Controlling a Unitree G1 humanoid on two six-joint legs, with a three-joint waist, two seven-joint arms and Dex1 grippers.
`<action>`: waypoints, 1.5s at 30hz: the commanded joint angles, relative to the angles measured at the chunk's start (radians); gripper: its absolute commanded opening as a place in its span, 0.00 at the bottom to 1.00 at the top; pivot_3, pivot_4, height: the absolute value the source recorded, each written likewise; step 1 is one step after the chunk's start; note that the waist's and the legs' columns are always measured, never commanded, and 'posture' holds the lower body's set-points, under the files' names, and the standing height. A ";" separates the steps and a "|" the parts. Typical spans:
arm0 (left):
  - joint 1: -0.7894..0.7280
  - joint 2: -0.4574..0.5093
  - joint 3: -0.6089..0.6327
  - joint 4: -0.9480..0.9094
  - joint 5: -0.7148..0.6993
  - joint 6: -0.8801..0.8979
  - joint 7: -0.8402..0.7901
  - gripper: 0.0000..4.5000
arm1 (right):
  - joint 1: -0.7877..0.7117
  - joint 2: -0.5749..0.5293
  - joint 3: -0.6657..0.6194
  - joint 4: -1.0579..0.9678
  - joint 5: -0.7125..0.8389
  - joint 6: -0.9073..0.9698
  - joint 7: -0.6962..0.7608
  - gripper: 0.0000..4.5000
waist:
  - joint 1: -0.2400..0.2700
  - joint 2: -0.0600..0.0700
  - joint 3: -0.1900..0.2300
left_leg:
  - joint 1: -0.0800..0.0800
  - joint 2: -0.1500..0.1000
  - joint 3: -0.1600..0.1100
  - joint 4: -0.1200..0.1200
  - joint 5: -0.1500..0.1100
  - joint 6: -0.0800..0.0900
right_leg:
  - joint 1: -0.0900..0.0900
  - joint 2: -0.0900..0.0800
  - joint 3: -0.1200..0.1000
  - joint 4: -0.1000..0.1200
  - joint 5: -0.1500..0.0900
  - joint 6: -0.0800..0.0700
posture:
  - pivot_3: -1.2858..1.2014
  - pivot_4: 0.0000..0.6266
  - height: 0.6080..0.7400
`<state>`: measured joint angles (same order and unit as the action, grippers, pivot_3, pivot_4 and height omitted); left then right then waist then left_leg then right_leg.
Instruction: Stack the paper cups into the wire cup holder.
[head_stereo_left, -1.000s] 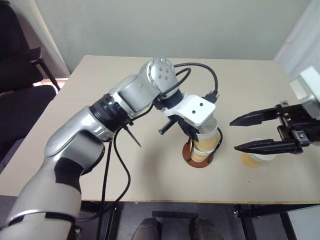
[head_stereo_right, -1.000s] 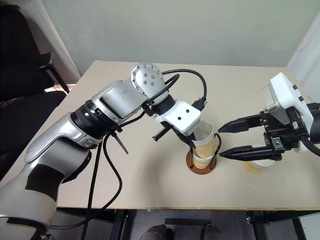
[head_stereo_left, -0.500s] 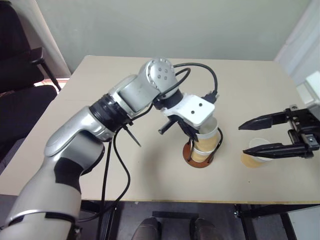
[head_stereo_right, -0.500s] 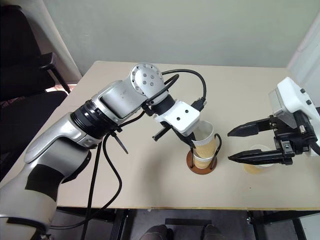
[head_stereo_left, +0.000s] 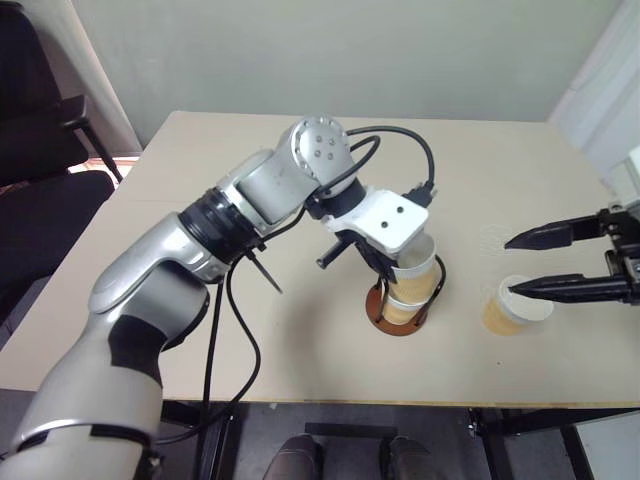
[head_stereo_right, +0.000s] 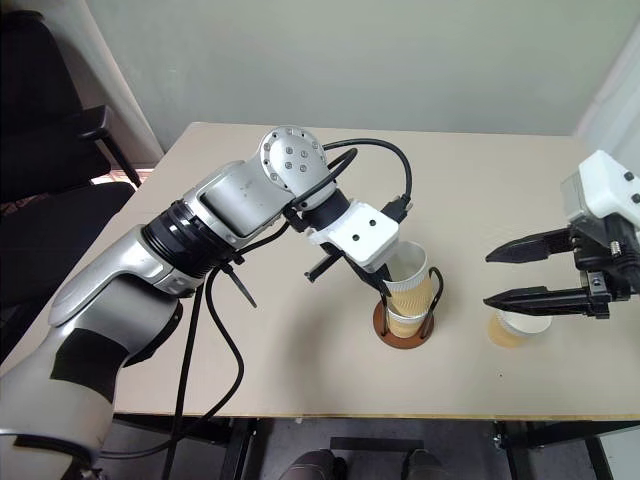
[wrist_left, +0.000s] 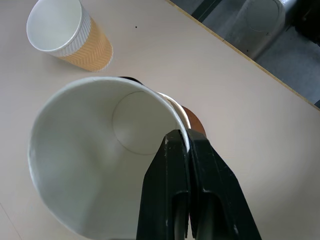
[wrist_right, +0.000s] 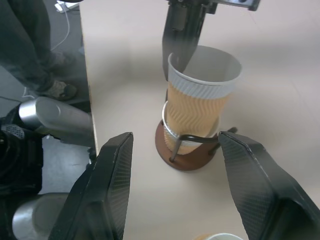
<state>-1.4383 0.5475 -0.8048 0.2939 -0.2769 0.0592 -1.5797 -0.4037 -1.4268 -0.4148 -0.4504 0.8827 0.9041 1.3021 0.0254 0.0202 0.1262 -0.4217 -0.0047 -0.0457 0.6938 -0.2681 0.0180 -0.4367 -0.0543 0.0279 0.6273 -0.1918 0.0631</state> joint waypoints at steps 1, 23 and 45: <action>-0.006 0.000 0.006 -0.007 -0.012 -0.015 -0.035 0.00 | -0.010 -0.019 -0.039 0.007 -0.010 -0.021 0.010 0.62 | 0.000 0.000 0.000 | 0.000 0.000 0.000 0.000 0.000 0.000 | 0.000 0.000 0.000 0.000 0.000 0.000 | 0.52 0.24 1.00; 0.015 -0.018 0.029 -0.001 0.038 -0.017 -0.035 0.04 | -0.153 -0.014 0.083 0.072 -0.030 -0.089 0.004 0.62 | 0.000 0.000 0.000 | 0.000 0.000 0.000 0.003 -0.001 0.002 | 0.002 0.000 0.000 0.000 0.000 0.001 | 0.52 0.24 1.00; 0.021 -0.005 0.019 -0.042 -0.004 -0.007 -0.035 0.99 | -0.135 -0.021 0.058 0.058 -0.028 -0.074 0.011 0.62 | 0.000 0.000 0.000 | 0.000 0.000 0.000 0.004 -0.002 0.002 | 0.002 0.000 0.000 0.000 0.000 0.001 | 0.52 0.24 1.00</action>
<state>-1.3970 0.5333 -0.8003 0.2819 -0.2575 0.0517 -1.5803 -0.5336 -1.4267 -0.3097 -0.3887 0.8580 0.8316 1.3138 0.0255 0.0206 0.1260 -0.4214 -0.0048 -0.0454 0.6976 -0.2697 0.0203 -0.4344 -0.0543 0.0283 0.6268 -0.1914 0.0646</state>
